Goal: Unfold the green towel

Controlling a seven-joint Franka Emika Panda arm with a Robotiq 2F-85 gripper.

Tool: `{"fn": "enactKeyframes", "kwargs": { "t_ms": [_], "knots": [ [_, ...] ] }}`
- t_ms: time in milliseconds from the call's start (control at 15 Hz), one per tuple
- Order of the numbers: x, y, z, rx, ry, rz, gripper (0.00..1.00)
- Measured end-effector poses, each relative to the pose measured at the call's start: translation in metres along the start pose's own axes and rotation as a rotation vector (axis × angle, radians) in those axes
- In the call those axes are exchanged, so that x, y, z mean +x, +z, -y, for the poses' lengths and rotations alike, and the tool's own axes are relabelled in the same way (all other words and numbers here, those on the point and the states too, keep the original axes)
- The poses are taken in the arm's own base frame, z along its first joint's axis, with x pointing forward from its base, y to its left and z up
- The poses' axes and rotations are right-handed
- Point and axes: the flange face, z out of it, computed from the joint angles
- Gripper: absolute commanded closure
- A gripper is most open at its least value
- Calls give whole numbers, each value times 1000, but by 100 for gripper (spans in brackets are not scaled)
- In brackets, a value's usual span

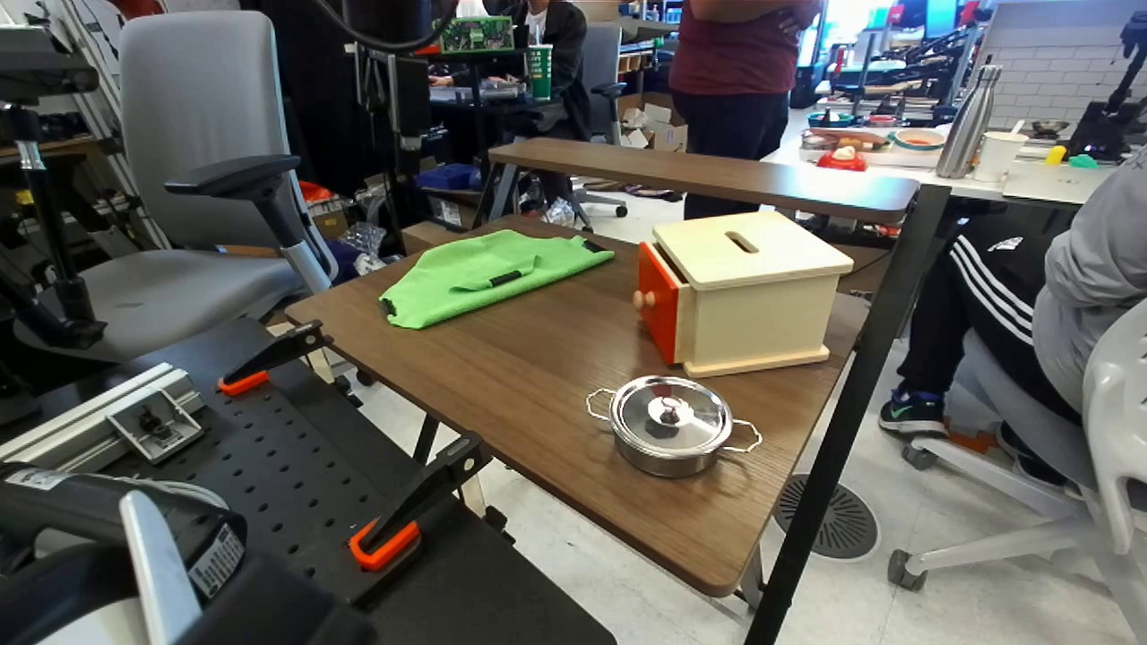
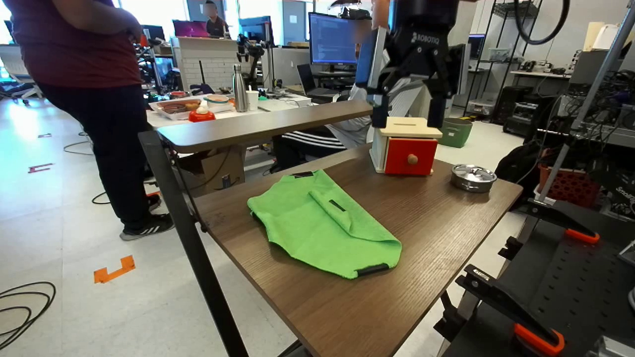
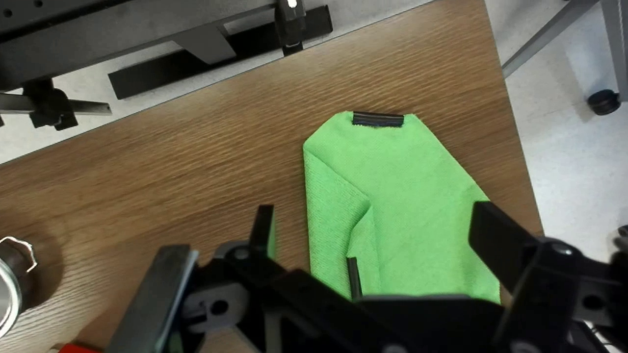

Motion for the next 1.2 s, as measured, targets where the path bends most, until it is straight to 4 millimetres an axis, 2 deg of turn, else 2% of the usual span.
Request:
{"fn": "enactKeyframes", "kwargs": {
  "t_ms": [467, 800, 1200],
  "knots": [
    [43, 44, 14, 12, 3, -9, 0],
    [56, 72, 23, 15, -19, -68, 0],
    [68, 91, 14, 16, -2, -100, 0]
  ]
}}
